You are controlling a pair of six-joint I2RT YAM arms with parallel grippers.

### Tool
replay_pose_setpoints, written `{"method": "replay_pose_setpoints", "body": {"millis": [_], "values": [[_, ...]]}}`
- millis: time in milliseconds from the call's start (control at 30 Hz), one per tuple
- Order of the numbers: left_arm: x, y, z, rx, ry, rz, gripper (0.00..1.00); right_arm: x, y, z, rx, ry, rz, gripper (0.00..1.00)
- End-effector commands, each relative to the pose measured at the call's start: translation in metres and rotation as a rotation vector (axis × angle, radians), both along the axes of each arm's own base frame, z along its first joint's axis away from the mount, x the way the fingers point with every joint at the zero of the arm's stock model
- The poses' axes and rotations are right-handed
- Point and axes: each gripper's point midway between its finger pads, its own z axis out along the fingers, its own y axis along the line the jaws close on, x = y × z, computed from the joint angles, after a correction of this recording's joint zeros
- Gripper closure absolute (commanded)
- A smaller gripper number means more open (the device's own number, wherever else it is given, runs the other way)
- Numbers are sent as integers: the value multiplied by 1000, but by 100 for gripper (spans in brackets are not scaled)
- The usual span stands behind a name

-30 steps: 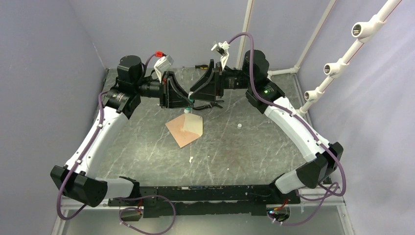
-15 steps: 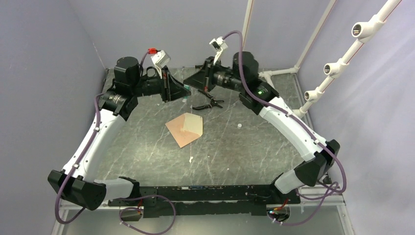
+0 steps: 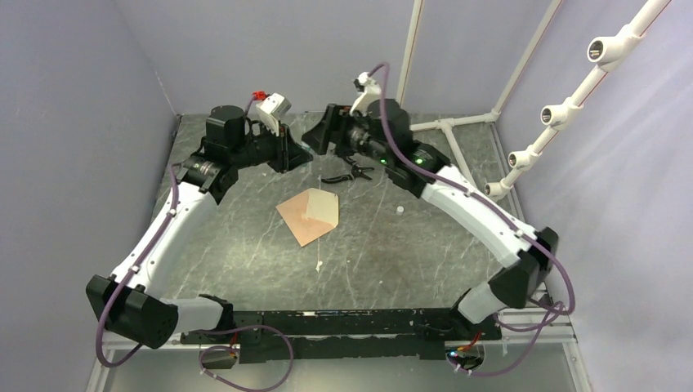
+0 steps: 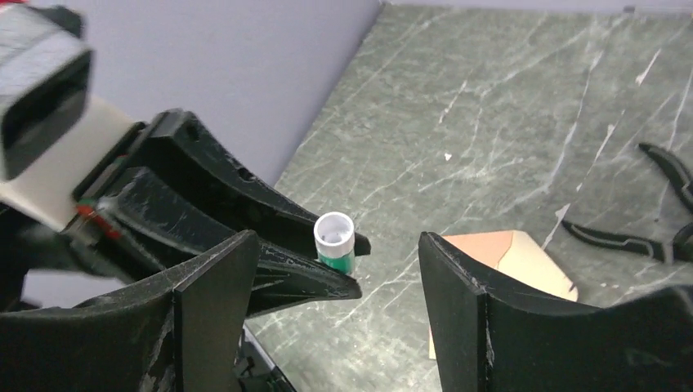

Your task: Place the letter into the envelope and seal it

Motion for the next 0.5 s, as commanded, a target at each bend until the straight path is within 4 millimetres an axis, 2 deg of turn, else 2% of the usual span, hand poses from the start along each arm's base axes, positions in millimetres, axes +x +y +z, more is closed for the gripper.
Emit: {"method": "replay_pose_setpoints", "body": {"millis": [0,167,233,300,400,467], "values": [[-40,-19,44,-64,-85,-248,98,-35,-30,89,128,-299,159,25],[-81,-32,68,-150,-98,-497,98,-79,-33,98,148,-407,492,26],[-94,-35,75,-181,-97,-575,98,-88,-33,98,150,-408,571,26],[-103,-36,80,-204,-94,-632,98,-94,-33,97,150,-399,627,27],[-111,-36,87,-224,-101,-680,97,-108,-29,95,165,-395,736,36],[-114,-36,90,-228,-110,-695,98,-121,-27,94,185,-388,827,38]]}}
